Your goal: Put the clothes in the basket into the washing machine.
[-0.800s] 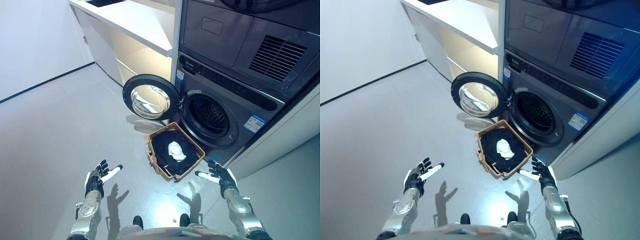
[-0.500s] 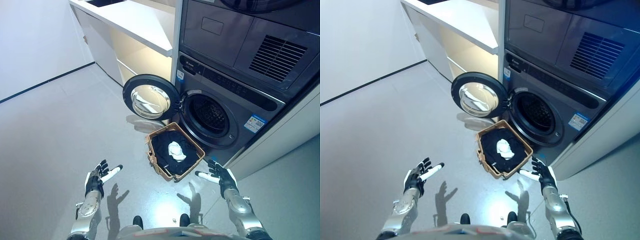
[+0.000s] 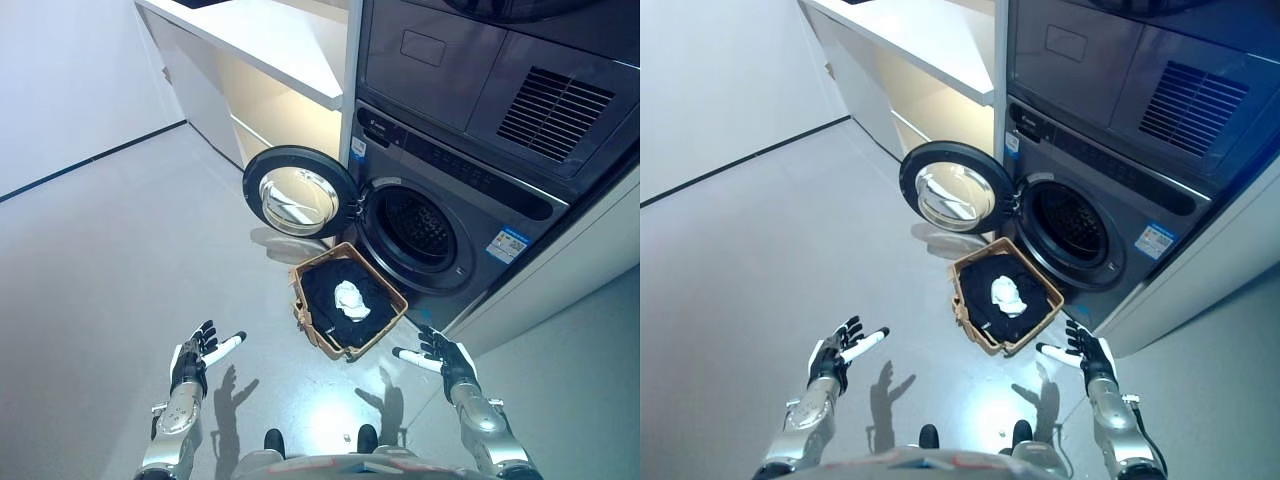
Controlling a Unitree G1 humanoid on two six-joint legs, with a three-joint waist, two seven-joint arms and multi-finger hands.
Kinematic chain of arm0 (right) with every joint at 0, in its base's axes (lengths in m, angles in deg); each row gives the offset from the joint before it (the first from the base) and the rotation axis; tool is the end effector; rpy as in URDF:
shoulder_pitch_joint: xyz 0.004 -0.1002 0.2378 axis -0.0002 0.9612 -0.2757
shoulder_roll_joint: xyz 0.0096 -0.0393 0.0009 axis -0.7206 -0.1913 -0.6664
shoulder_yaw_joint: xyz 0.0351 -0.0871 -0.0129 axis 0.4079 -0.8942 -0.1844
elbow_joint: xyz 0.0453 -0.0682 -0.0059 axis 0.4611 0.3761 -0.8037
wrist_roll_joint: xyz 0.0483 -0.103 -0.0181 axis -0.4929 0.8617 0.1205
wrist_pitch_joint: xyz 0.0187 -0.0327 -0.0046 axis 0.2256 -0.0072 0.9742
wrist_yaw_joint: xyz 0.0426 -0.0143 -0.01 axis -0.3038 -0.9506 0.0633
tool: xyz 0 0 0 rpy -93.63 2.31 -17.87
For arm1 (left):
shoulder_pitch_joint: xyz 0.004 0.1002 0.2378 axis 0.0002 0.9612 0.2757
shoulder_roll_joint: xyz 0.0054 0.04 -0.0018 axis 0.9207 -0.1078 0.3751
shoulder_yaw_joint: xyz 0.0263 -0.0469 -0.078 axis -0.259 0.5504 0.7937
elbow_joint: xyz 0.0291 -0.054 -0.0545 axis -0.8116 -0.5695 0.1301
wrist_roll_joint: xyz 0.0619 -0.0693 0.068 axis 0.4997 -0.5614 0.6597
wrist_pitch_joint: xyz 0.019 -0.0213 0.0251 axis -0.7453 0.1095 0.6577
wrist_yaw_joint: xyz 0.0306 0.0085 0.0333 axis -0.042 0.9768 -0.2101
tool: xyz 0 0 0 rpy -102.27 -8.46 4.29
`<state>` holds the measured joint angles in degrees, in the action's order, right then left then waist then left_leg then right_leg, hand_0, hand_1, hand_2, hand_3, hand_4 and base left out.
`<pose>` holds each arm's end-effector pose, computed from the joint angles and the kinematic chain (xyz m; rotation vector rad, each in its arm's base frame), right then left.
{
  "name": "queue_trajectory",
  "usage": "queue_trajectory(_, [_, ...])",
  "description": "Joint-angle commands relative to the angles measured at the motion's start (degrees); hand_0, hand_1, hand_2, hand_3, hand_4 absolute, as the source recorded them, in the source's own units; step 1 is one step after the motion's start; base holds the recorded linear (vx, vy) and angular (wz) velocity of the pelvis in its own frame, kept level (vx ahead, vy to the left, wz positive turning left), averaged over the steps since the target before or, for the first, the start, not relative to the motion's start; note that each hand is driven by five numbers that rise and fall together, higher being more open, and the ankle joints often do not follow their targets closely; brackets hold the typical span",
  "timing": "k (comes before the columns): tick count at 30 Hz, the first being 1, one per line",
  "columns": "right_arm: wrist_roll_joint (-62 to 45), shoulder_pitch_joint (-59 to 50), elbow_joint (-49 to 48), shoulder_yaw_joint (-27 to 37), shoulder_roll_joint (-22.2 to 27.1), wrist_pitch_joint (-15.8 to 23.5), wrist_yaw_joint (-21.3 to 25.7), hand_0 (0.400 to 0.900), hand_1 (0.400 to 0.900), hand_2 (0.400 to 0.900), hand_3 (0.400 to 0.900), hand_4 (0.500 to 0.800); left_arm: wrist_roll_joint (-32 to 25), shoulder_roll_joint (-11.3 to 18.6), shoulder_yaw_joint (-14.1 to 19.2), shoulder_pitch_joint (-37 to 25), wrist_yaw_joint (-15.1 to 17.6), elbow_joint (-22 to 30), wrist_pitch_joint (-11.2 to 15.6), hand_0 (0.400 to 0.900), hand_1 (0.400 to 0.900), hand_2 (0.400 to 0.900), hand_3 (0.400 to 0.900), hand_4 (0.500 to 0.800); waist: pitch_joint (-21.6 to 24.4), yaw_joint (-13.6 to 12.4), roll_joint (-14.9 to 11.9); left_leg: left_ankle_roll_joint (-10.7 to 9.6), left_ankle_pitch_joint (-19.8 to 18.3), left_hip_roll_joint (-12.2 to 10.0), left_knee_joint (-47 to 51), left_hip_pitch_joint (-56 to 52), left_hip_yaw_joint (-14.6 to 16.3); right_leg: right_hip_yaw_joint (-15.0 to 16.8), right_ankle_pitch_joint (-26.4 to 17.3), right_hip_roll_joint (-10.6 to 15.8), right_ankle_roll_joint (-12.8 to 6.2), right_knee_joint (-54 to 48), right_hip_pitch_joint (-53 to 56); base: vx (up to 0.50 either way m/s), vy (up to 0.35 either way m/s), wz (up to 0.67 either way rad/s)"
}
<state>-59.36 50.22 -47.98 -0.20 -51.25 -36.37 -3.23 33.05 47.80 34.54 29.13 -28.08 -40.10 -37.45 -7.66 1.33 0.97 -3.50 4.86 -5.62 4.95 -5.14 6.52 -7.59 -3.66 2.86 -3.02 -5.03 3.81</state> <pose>0.1413 -0.2266 -0.0662 -0.1848 0.6448 -0.1726 0.1452 0.2176 -0.0651 0.0426 0.5837 0.3118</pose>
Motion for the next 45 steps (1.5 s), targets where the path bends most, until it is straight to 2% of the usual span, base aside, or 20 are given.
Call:
queue_trajectory(1, [-1.42,-3.76,-5.31,0.23,1.63,4.42,0.28,0.9,0.9,0.9,0.9,0.8,0.53,3.82,-0.13,-6.21,0.67,0.19,3.29,0.9,0.9,0.9,0.9,0.8,-1.29,0.11,-3.47,-1.48,-4.15,-3.89,-4.36,-0.08,-0.97,-0.83,4.47,-0.53,0.41,6.31,-1.84,0.06,-0.255,0.05])
queue_trajectory(6, [-1.97,-3.67,-5.18,0.15,2.64,4.84,0.36,0.9,0.9,0.9,0.9,0.8,-0.36,3.48,-0.12,-6.07,0.52,0.09,3.0,0.9,0.9,0.9,0.9,0.8,-2.14,-0.32,-3.82,-1.59,-5.04,-5.12,-11.88,2.52,-3.21,0.4,5.92,-2.75,2.17,6.36,-0.7,0.09,-0.227,0.04])
queue_trajectory(8, [-2.43,-2.71,-5.67,0.87,3.04,5.05,0.32,0.9,0.9,0.9,0.9,0.8,-0.64,3.26,-0.41,-6.37,0.3,0.26,2.84,0.9,0.9,0.9,0.9,0.8,-3.42,-0.05,-3.67,-1.56,-3.24,-5.16,-21.75,6.95,-3.6,-0.06,6.83,-3.02,3.39,7.58,-0.15,0.07,-0.173,0.32])
queue_trajectory(11, [-2.62,-1.78,-6.0,1.24,3.44,4.77,0.03,0.9,0.9,0.9,0.9,0.8,-1.33,3.04,-0.81,-6.47,0.05,0.9,3.21,0.9,0.9,0.9,0.9,0.8,-5.55,-0.41,-3.4,-0.96,0.81,-2.71,-30.54,12.66,-7.31,-0.44,8.1,-3.13,4.66,8.91,1.13,0.07,-0.093,0.24])
queue_trajectory(13, [-2.65,-2.04,-5.88,1.5,3.5,4.56,0.25,0.9,0.9,0.9,0.9,0.8,-1.7,2.96,-0.99,-6.72,0.11,0.83,3.22,0.9,0.9,0.9,0.9,0.8,-6.12,-0.43,-3.56,-0.73,1.69,-1.14,-29.37,17.32,-8.51,-1.05,8.94,-2.6,4.69,9.52,1.28,0.09,-0.041,0.13])
queue_trajectory(16, [-2.3,-3.0,-5.29,0.76,3.34,4.62,0.63,0.9,0.9,0.9,0.9,0.8,-1.79,3.06,-0.75,-6.22,0.61,0.25,3.16,0.9,0.9,0.9,0.9,0.8,-6.82,-1.24,-3.49,-0.94,4.09,-0.44,-20.53,20.65,-9.97,-0.52,9.94,-2.64,4.12,10.18,1.76,0.19,-0.004,-0.22])
queue_trajectory(17, [-2.14,-3.23,-5.13,0.31,3.2,4.7,0.69,0.9,0.9,0.9,0.9,0.8,-1.88,2.98,-0.62,-6.01,0.88,-0.27,3.19,0.9,0.9,0.9,0.9,0.8,-6.84,-1.5,-3.17,-1.4,6.38,-0.78,-16.07,21.24,-10.82,-0.1,10.42,-2.93,3.92,10.42,2.22,0.26,0.037,-0.39])
queue_trajectory(19, [-1.76,-3.71,-4.91,-0.41,3.07,4.73,0.72,0.9,0.9,0.9,0.9,0.8,-2.01,2.92,-0.21,-5.57,1.1,-0.64,3.26,0.9,0.9,0.9,0.9,0.8,-6.73,-2.02,-2.74,-1.71,8.2,-1.91,-8.47,21.54,-11.0,0.89,11.75,-3.27,3.44,10.8,3.45,0.33,0.058,-0.44])
queue_trajectory(23, [-0.07,-4.29,-4.94,-1.67,3.07,4.11,0.23,0.9,0.9,0.9,0.9,0.8,-2.48,2.58,1.56,-3.8,1.41,-0.54,3.43,0.9,0.9,0.9,0.9,0.8,-5.08,-3.19,-1.42,-2.94,9.99,-3.81,-0.22,20.15,-8.23,4.12,15.02,-3.61,2.37,10.75,7.5,0.45,0.157,-0.6])
queue_trajectory(24, [0.46,-4.64,-4.96,-1.85,3.15,3.75,0.04,0.9,0.9,0.9,0.9,0.8,-2.47,2.7,2.05,-3.28,1.58,-0.04,3.53,0.9,0.9,0.9,0.9,0.8,-4.11,-3.52,-0.89,-3.46,10.4,-4.36,0.05,20.66,-6.51,5.06,16.25,-2.94,1.79,10.74,9.55,0.65,0.333,-0.72])
queue_trajectory(26, [0.79,-4.94,-5.57,-1.91,3.07,3.35,-0.23,0.9,0.9,0.9,0.9,0.8,-2.47,3.18,2.42,-2.87,1.55,1.13,3.68,0.9,0.9,0.9,0.9,0.8,-3.17,-4.23,-0.85,-3.51,11.21,-4.27,0.05,20.69,-5.38,6.25,17.25,-1.48,0.91,10.57,11.14,0.59,0.341,-0.68])
queue_trajectory(28, [1.2,-5.27,-6.18,-2.41,2.54,3.25,-0.3,0.9,0.9,0.9,0.9,0.8,-2.65,3.79,2.62,-2.6,2.0,2.8,3.9,0.9,0.9,0.9,0.9,0.8,-2.21,-5.14,-1.4,-2.35,11.41,-3.16,-0.9,20.8,-6.13,6.83,17.55,0.66,-0.16,11.01,11.65,0.39,0.266,-0.42])
queue_trajectory(29, [1.21,-5.26,-6.19,-2.41,2.51,3.24,-0.3,0.9,0.9,0.9,0.9,0.8,-2.65,3.81,2.63,-2.59,2.0,2.82,3.89,0.9,0.9,0.9,0.9,0.8,-2.18,-5.14,-1.5,-2.32,11.38,-3.06,-0.93,20.81,-6.09,6.81,17.59,0.76,-0.19,11.01,11.65,0.36,0.284,-0.15])
queue_trajectory(30, [1.08,-5.9,-6.17,-2.25,1.98,3.52,-0.02,0.9,0.9,0.9,0.9,0.8,-2.38,4.16,2.41,-3.09,2.34,2.87,3.92,0.9,0.9,0.9,0.9,0.8,-1.54,-5.3,-2.15,-2.36,11.79,-1.78,-2.23,22.09,-5.93,6.81,15.81,2.61,-1.6,11.94,11.58,0.53,0.442,-0.25])
queue_trajectory(31, [1.3,-6.19,-6.26,-2.07,1.33,3.08,-0.11,0.9,0.9,0.9,0.9,0.8,-2.05,4.94,1.93,-3.63,2.38,3.62,3.98,0.9,0.9,0.9,0.9,0.8,-1.18,-5.61,-3.36,-0.77,9.4,0.68,-6.85,23.42,-4.36,7.97,8.22,6.03,-3.76,15.51,9.52,0.68,0.557,-0.23])
queue_trajectory(34, [1.0,-6.71,-7.37,-2.94,0.36,2.92,-0.83,0.9,0.9,0.9,0.9,0.8,-1.88,6.24,2.25,-3.49,2.33,4.4,4.06,0.9,0.9,0.9,0.9,0.8,-0.75,-5.19,-4.0,2.66,5.38,3.07,-7.87,21.63,-2.49,8.84,-4.63,8.35,-4.35,24.14,4.46,0.49,0.424,-0.24])
queue_trajectory(36, [1.46,-6.64,-8.34,-3.14,0.62,2.91,-1.12,0.9,0.9,0.9,0.9,0.8,-1.84,6.69,2.18,-3.42,1.88,5.87,3.98,0.9,0.9,0.9,0.9,0.8,-1.15,-5.11,-3.68,5.09,2.56,5.1,-8.01,19.66,-2.53,7.82,-10.45,9.49,-4.27,30.69,1.9,0.37,0.388,0.02])
queue_trajectory(39, [2.1,-7.28,-7.15,-3.48,-0.3,2.63,-0.92,0.9,0.9,0.9,0.9,0.8,-0.78,6.82,2.23,-4.71,1.9,4.02,3.56,0.9,0.9,0.9,0.9,0.8,-2.1,-4.48,-2.39,7.6,-1.12,7.48,-8.3,15.41,-2.0,3.66,-12.69,12.25,-3.17,36.72,-1.69,0.31,0.382,-0.01])
queue_trajectory(42, [2.0,-7.06,-7.28,-3.31,-0.22,2.54,-1.35,0.9,0.9,0.9,0.9,0.8,-0.92,6.81,2.62,-5.06,1.62,3.61,3.66,0.9,0.9,0.9,0.9,0.8,-2.83,-3.72,-1.41,7.93,-2.54,7.65,-7.79,12.29,-2.02,3.14,-9.94,11.9,-3.03,36.26,-4.88,0.22,0.179,0.04])
queue_trajectory(45, [1.54,-6.26,-6.83,-1.98,0.0,2.41,-1.39,0.9,0.9,0.9,0.9,0.8,-0.64,6.69,2.44,-5.5,1.15,2.59,3.66,0.9,0.9,0.9,0.9,0.8,-3.51,-2.44,-0.35,7.91,-4.7,7.82,-7.76,8.52,-3.22,0.93,-3.68,11.45,-3.03,29.22,-7.48,0.26,0.083,0.22])
